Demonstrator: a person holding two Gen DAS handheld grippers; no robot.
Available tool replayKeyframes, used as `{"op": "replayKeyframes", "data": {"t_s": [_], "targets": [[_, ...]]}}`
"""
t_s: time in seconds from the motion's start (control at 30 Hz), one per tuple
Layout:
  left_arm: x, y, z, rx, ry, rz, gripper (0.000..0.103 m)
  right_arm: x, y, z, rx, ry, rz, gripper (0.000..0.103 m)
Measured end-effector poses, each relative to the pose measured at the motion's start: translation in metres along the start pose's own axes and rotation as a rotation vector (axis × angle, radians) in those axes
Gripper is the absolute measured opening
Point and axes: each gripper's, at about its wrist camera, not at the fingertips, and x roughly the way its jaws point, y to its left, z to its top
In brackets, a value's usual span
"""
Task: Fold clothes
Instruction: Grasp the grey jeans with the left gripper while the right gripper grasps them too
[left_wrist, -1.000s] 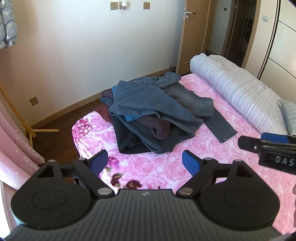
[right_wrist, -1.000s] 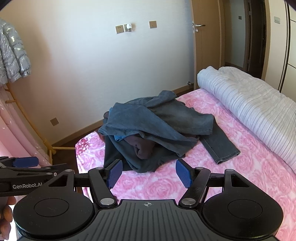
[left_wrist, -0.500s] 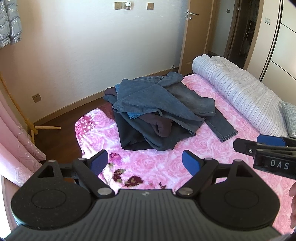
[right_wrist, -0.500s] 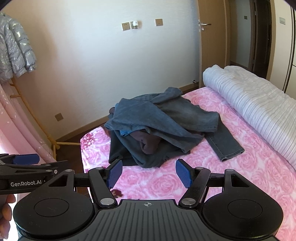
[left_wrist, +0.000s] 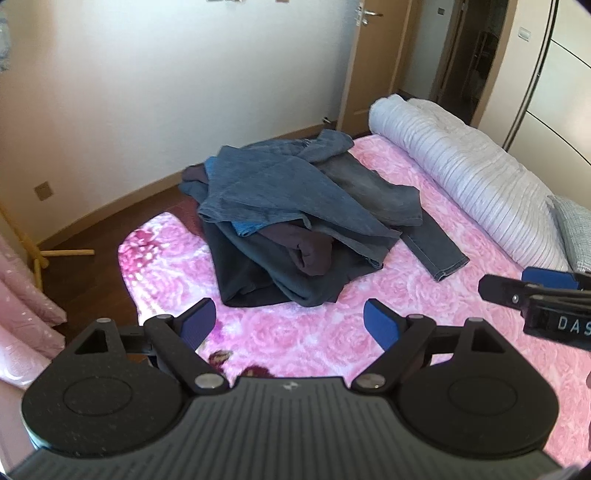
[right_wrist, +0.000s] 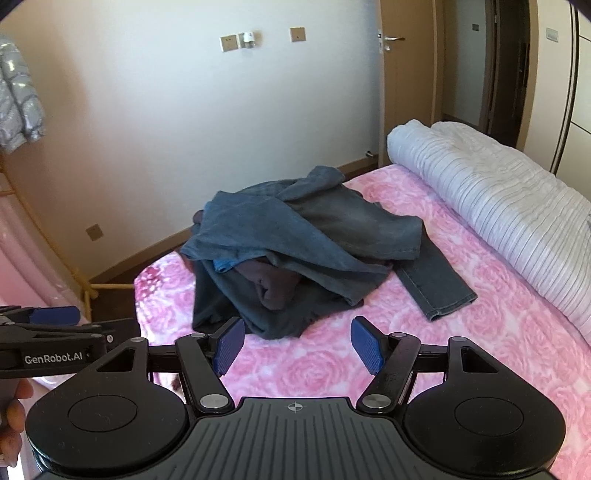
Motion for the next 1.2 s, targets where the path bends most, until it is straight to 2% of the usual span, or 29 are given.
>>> {"op": "replayKeyframes", "data": {"t_s": [0.27, 0.57, 0.87, 1.0, 1.2], "targets": [[0.097, 0.047, 0.05, 0.085, 0.059, -0.046, 0.085, 0.091, 0.013, 0.05, -0.015, 0.053, -0.05, 0.068], [0.202, 0.099, 0.114, 0.272, 0.077, -0.072, 0.083, 0.2, 0.029, 0.11, -0.093, 0.1, -0.079, 0.068], [0.266, 0.106, 0.143, 0.448, 0.046, -0.152, 0.082, 0.278, 0.022, 0.133, -0.242, 0.172, -0.055, 0.068], [0.28, 0.105, 0.144, 0.473, 0.062, -0.186, 0.082, 0.309, 0.015, 0.135, -0.264, 0.243, -0.072, 0.068], [0.29, 0.101, 0.142, 0.486, 0.078, -0.198, 0.081, 0.331, 0.007, 0.136, -0.223, 0.326, -0.093, 0.068]]}}
